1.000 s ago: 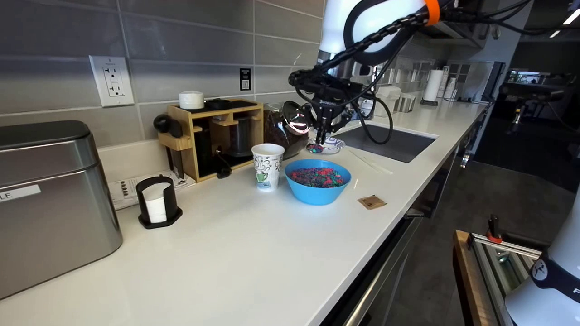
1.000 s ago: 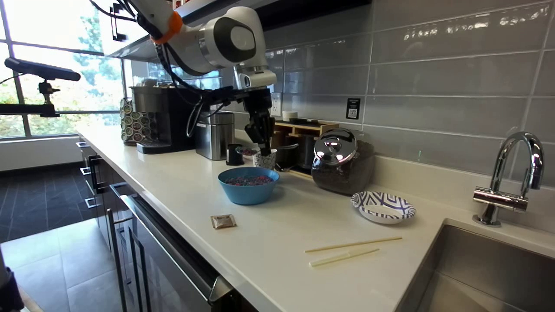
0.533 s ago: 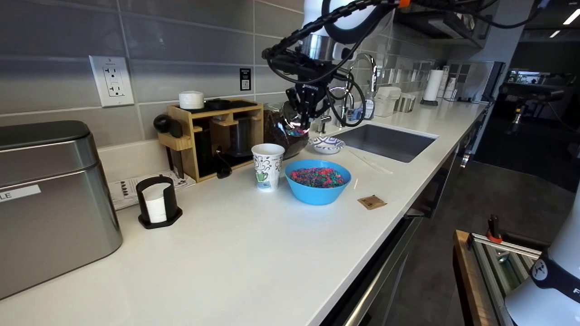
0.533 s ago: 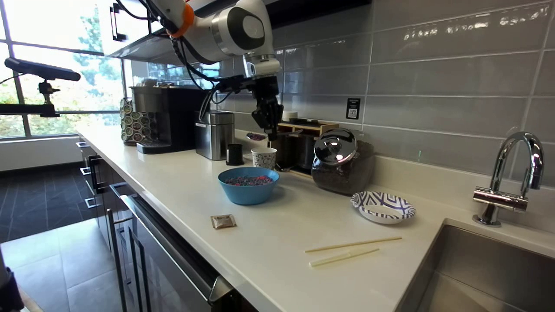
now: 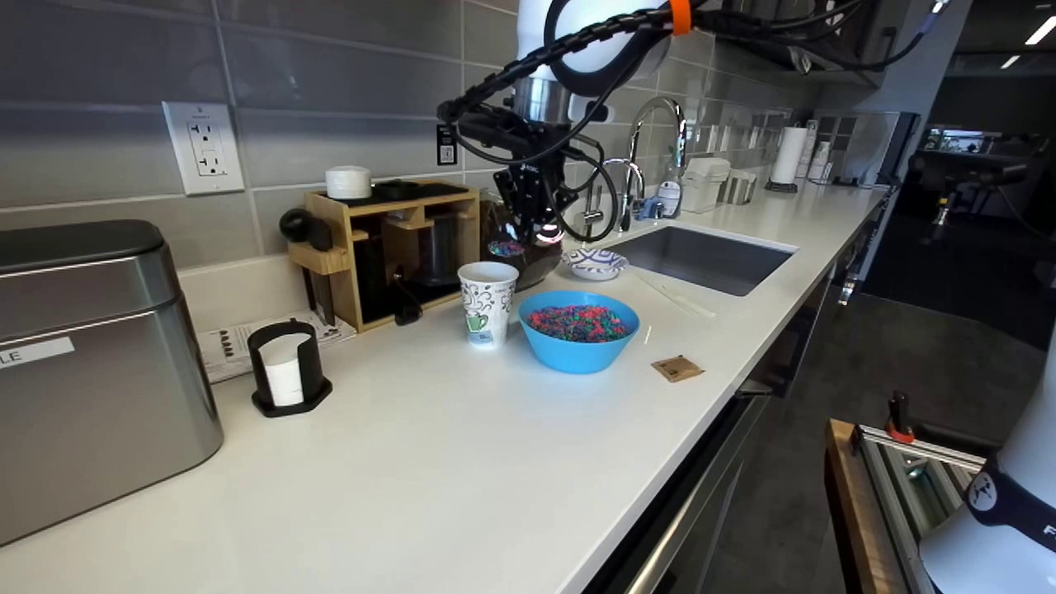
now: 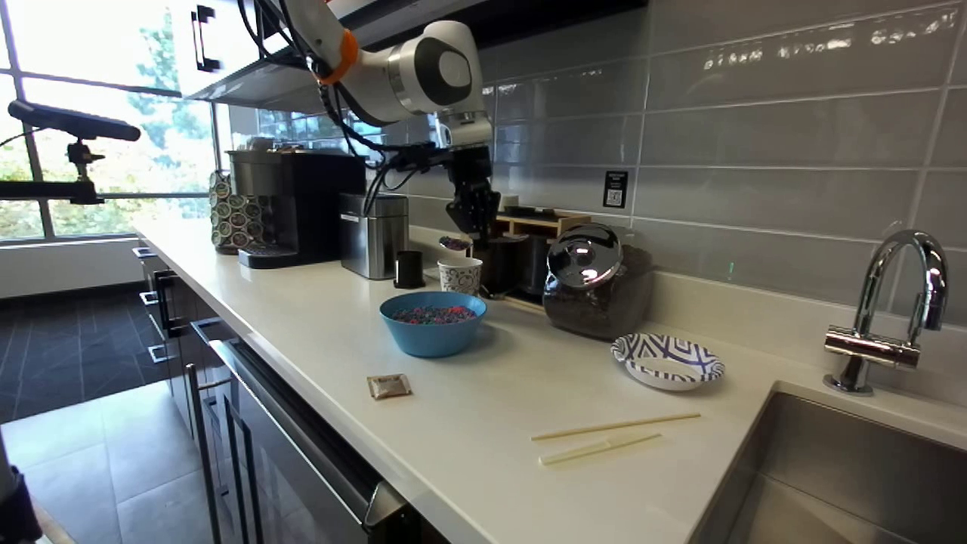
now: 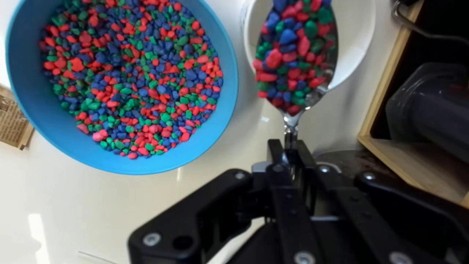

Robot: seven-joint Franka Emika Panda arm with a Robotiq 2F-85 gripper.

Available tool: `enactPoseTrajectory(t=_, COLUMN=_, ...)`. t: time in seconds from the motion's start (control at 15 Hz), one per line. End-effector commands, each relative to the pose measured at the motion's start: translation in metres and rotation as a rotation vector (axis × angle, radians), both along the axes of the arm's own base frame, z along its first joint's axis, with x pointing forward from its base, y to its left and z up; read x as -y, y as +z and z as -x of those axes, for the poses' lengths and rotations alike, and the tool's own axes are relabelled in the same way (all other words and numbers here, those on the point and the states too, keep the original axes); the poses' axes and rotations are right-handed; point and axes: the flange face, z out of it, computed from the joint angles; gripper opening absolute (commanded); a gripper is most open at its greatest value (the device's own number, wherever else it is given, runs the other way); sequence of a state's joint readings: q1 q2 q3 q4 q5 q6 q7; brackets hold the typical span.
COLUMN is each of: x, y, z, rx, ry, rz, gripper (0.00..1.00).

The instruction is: Transfer a spoonful of contents from the blue bowl to the cup

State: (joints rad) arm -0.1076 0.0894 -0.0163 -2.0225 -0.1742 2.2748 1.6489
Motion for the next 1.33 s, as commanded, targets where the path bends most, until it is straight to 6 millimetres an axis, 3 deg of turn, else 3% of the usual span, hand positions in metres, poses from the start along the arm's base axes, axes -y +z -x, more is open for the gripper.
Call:
enactPoseTrajectory(t=0.0, x=0.005, y=-0.006, z=-0.016, rx=0.014, ry=-0.069, rz=0.014, gripper=0.02)
enactPoseTrajectory(t=0.67, x=-0.008, y=-0.024, z=-0.025, rx=0.099, ry=-0.119, rz=0.035, gripper=0.02)
enactPoseTrajectory(t=1.27, x=-0.013, y=-0.030, z=-0.013, rx=0.183, ry=-0.099, rz=0.057, gripper=0.02)
